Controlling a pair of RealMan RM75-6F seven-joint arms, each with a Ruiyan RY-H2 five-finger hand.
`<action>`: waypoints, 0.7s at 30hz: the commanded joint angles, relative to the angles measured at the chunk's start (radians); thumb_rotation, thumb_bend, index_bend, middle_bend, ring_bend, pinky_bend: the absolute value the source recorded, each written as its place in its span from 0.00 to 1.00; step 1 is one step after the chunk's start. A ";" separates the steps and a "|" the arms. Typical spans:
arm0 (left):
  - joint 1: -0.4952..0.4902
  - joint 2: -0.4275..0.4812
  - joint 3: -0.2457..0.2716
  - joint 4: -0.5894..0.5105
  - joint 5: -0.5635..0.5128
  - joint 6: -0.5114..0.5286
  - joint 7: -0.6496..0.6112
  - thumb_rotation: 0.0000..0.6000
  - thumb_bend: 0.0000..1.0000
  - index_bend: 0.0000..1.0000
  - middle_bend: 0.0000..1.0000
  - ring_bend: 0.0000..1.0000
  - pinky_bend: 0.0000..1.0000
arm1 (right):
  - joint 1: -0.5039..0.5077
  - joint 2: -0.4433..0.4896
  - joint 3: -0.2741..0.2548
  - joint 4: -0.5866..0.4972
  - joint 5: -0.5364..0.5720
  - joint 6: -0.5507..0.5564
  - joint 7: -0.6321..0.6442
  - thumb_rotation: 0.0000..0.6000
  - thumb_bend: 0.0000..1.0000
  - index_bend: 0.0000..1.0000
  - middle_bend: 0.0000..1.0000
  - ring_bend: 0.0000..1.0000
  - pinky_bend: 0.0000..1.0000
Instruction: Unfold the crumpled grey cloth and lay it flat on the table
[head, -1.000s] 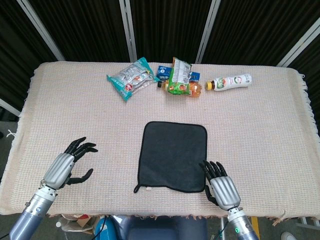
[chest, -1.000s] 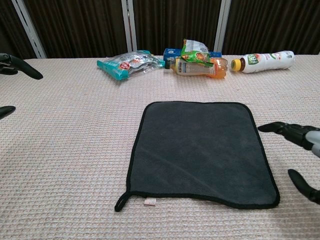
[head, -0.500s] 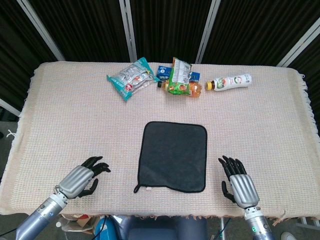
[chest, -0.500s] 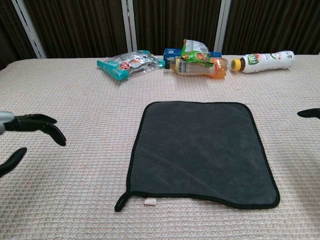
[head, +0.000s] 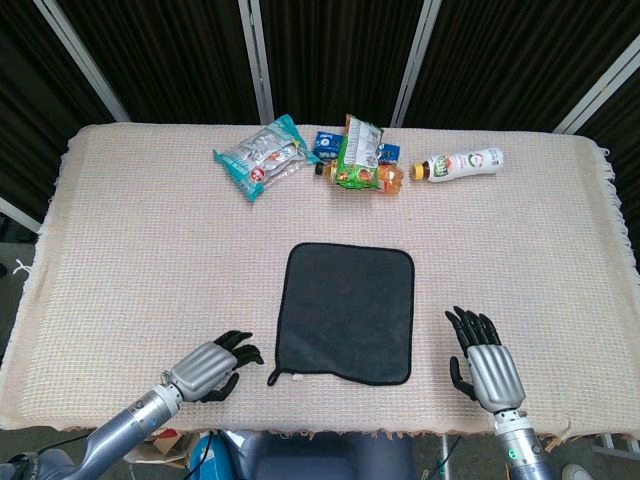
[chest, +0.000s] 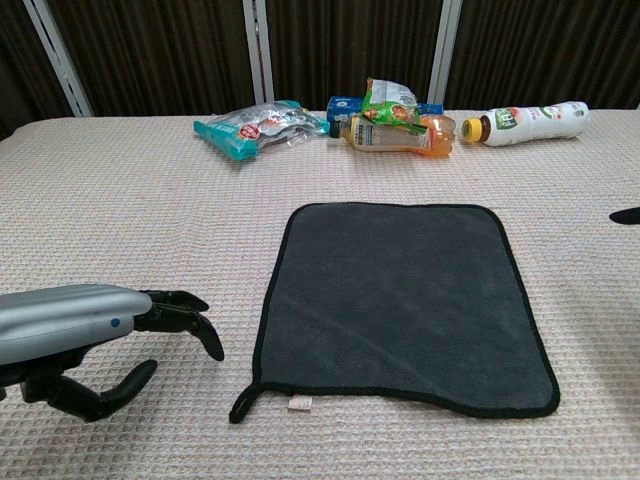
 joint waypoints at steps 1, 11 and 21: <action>-0.012 -0.033 -0.012 0.001 -0.026 -0.008 0.025 1.00 0.77 0.22 0.18 0.03 0.07 | -0.001 0.000 0.003 0.002 0.000 -0.001 0.002 1.00 0.63 0.04 0.05 0.00 0.00; -0.031 -0.101 -0.020 0.009 -0.059 -0.001 0.072 1.00 0.77 0.20 0.17 0.03 0.07 | -0.005 0.003 0.006 0.003 0.001 -0.006 0.015 1.00 0.63 0.04 0.05 0.00 0.00; -0.064 -0.167 -0.025 0.036 -0.109 -0.025 0.123 1.00 0.77 0.20 0.17 0.03 0.07 | -0.008 0.007 0.010 0.000 0.003 -0.010 0.017 1.00 0.63 0.04 0.05 0.00 0.00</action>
